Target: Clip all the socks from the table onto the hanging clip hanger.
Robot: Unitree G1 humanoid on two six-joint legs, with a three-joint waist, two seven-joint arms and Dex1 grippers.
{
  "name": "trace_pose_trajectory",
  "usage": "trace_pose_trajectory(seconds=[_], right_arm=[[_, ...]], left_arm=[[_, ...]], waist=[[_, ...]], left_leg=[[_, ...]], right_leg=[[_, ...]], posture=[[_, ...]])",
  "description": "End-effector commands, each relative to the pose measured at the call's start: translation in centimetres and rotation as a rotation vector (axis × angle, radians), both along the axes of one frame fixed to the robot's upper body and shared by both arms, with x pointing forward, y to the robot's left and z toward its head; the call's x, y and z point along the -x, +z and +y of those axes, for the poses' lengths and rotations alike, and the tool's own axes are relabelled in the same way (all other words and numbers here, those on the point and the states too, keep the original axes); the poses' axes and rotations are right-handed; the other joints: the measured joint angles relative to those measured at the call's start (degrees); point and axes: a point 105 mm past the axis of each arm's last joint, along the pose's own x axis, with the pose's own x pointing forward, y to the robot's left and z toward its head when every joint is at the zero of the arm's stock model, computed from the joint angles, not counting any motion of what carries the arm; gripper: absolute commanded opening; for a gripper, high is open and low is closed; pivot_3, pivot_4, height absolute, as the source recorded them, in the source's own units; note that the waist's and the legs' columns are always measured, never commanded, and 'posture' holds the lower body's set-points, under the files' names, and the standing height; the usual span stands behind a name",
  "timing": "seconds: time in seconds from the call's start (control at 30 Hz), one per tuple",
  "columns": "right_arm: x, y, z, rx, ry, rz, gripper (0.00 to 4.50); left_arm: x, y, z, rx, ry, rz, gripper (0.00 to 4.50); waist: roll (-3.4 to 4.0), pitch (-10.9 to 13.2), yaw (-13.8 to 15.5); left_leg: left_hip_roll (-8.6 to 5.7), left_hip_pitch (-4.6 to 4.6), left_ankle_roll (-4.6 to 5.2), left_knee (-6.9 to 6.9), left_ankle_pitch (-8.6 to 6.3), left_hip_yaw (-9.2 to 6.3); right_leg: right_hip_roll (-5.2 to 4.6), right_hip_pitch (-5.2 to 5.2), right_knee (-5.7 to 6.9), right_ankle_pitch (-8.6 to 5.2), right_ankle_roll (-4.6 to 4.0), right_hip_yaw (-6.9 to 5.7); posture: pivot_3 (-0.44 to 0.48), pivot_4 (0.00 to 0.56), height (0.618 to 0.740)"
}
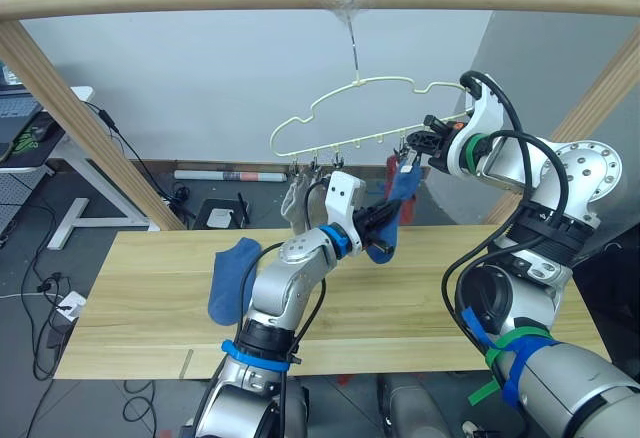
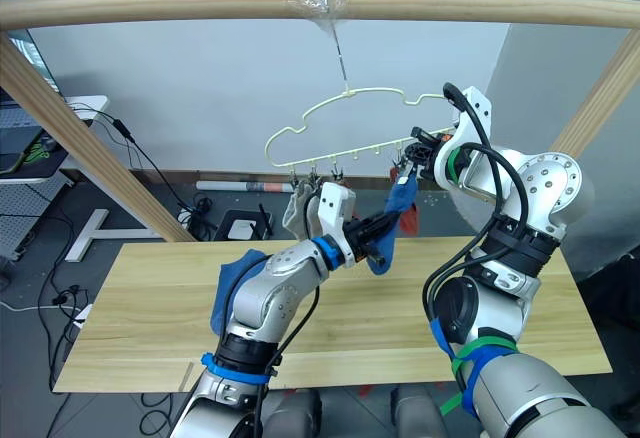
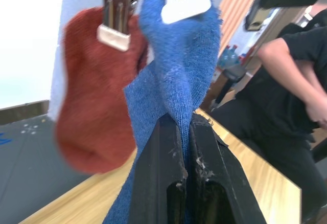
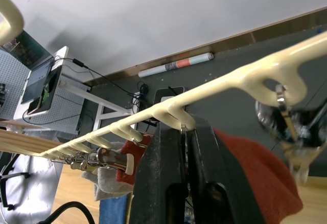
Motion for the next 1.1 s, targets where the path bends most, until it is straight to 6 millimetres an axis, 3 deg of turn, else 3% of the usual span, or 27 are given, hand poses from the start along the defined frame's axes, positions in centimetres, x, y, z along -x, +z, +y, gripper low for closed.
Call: trace_pose_trajectory(seconds=[0.03, 0.33, 0.57, 0.73, 0.9, 1.1], right_arm=[[0.2, 0.6, -0.5, -0.022, -0.005, -0.027, 1.22], [1.7, 2.9, -0.6, -0.084, 0.097, -0.173, 4.42], [3.7, 2.6, -2.7, 0.094, 0.073, -0.277, 4.48], [4.7, 0.7, -4.2, 0.264, 0.0, -0.339, 4.5], [5.3, -0.9, -4.1, 0.304, -0.013, -0.355, 4.5], [5.6, -1.7, -4.2, 0.367, -0.035, -0.395, 4.5]], left_arm=[[0.7, 1.5, -0.5, 0.035, -0.028, -0.045, 0.0], [0.8, 1.2, -1.4, 0.033, -0.064, -0.017, 0.0], [0.7, 0.2, -2.5, 0.049, -0.081, 0.031, 0.0], [0.2, -1.9, -2.5, 0.035, -0.093, 0.091, 1.26], [-0.1, -4.0, -1.9, -0.018, -0.097, 0.118, 2.83], [0.0, -5.0, -0.5, -0.067, -0.073, 0.109, 4.49]], waist=[[0.0, 0.0, -0.12], [0.19, 0.13, -1.28], [0.19, 0.13, -1.38], [0.19, 0.13, -1.91], [0.19, 0.13, -2.91], [0.19, 0.13, -3.01]], left_leg=[[0.0, 0.0, 0.0, 0.0, 0.0, 0.0], [0.0, -0.02, 0.01, -0.01, -0.01, 0.01], [-0.01, -0.06, 0.03, 0.0, -0.02, 0.06], [0.0, -0.01, 0.03, 0.0, -0.02, 0.07], [0.0, -0.04, 0.03, 0.02, -0.03, 0.17], [0.0, -0.02, 0.03, 0.01, -0.03, 0.16]], right_leg=[[0.0, 0.0, 0.0, 0.0, 0.0, 0.0], [0.0, -0.03, 0.0, 0.0, 0.0, 0.01], [0.0, -0.03, -0.08, -0.01, 0.01, 0.04], [0.02, -0.04, -0.05, -0.03, 0.04, 0.04], [0.02, -0.07, -0.07, -0.01, 0.1, 0.13], [0.02, -0.07, -0.06, -0.02, 0.09, 0.12]], posture=[[-0.025, 0.211, 0.74], [-0.024, 0.203, 0.74], [-0.039, 0.198, 0.74], [-0.07, 0.187, 0.74], [-0.083, 0.182, 0.74], [-0.078, 0.18, 0.74]])
